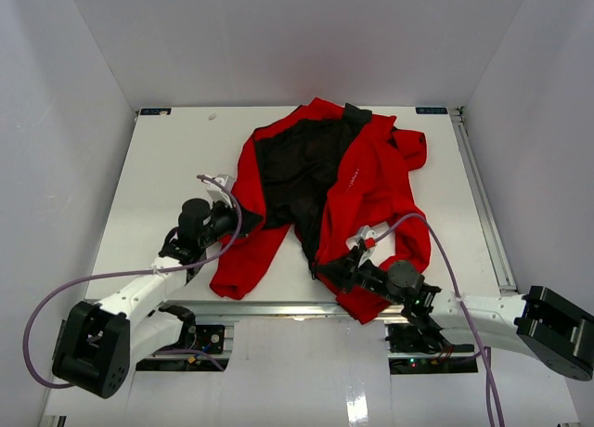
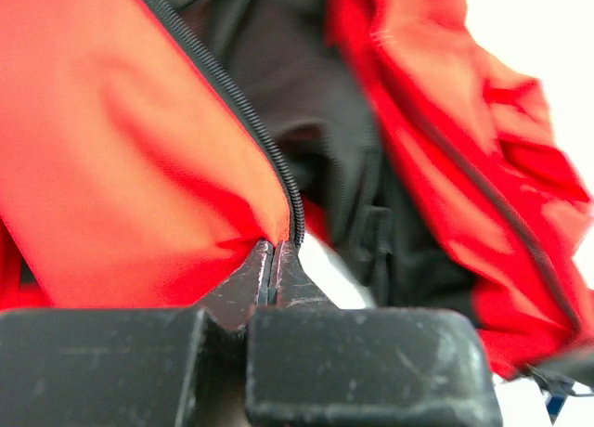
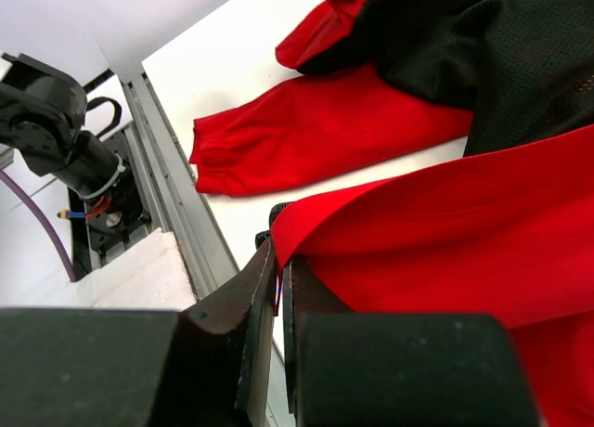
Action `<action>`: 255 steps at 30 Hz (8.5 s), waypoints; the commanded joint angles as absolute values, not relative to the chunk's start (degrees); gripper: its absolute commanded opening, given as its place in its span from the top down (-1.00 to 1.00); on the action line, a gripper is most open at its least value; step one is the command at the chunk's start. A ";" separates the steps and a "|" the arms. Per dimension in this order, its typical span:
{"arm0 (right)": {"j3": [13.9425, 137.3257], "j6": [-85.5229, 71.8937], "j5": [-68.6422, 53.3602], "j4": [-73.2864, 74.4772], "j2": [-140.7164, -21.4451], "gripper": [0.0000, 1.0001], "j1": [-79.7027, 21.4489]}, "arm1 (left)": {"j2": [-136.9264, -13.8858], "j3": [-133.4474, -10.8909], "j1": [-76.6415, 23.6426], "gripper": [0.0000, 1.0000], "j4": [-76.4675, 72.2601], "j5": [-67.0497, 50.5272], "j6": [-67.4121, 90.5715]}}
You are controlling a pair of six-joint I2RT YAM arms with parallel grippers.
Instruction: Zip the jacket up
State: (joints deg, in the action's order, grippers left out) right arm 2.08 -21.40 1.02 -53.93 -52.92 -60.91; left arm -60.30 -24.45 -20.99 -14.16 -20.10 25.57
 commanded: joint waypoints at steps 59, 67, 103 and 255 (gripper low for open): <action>24.83 -18.64 -4.33 -63.93 -70.84 0.84 -59.77 | -53.20 3.15 -23.20 1.00 -85.79 -37.64 36.85; 25.83 -19.31 -4.13 -63.72 -71.04 0.84 -59.83 | -53.15 3.71 -23.40 1.00 -87.03 -37.81 36.46; 25.66 -21.78 -2.72 -65.74 -70.31 0.84 -59.93 | -53.77 3.87 -25.21 1.00 -86.24 -36.23 33.34; 27.12 -19.90 -13.57 -54.67 -69.17 0.84 -55.46 | -64.08 -2.07 -27.95 0.54 -80.51 -38.89 33.56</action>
